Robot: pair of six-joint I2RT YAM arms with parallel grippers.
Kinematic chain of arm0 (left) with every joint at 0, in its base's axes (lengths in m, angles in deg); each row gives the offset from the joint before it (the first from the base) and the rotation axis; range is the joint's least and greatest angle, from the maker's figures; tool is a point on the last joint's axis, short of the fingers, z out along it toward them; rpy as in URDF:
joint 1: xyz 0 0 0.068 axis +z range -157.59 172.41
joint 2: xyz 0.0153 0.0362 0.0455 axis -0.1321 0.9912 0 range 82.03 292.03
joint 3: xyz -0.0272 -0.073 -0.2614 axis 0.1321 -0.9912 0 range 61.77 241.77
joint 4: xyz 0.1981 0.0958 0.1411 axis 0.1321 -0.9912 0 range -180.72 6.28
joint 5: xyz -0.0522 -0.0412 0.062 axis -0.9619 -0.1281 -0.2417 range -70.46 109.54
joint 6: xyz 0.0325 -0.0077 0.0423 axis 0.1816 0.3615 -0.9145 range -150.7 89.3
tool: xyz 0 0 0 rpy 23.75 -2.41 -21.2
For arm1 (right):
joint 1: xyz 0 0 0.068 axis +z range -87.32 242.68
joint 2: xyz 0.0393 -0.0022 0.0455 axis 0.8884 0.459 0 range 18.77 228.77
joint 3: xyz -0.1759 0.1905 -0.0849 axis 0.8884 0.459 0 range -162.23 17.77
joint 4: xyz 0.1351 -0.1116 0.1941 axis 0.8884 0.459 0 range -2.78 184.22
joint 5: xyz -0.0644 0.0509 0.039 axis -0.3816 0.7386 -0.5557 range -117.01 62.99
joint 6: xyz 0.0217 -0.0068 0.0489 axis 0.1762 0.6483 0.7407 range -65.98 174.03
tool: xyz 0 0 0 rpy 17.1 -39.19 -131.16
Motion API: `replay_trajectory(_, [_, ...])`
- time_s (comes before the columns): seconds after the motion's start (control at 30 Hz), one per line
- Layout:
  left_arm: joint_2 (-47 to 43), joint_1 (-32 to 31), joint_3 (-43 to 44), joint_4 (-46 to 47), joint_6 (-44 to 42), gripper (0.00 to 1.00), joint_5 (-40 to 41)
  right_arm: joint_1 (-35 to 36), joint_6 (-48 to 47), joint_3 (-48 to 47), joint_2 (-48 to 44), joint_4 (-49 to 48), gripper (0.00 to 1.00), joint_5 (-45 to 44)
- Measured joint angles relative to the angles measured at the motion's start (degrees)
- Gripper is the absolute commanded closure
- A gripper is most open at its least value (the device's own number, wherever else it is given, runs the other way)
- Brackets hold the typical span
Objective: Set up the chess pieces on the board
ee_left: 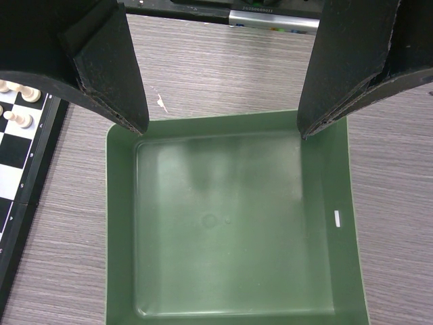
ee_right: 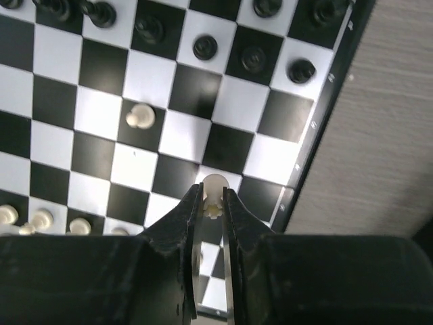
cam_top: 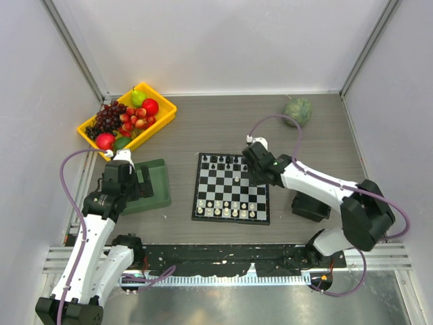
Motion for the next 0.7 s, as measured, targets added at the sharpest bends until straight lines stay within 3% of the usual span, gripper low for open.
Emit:
replay_trajectory(0.43, [-0.02,0.0,0.0,-0.07,0.0,0.01,0.0,1.75,7.19,19.23,-28.24,6.49,0.85,2.47])
replay_trajectory(0.7, [-0.02,0.0,0.0,-0.15,0.0,0.01,0.0,8.2,10.84,19.96,-26.69,7.26,0.85,0.81])
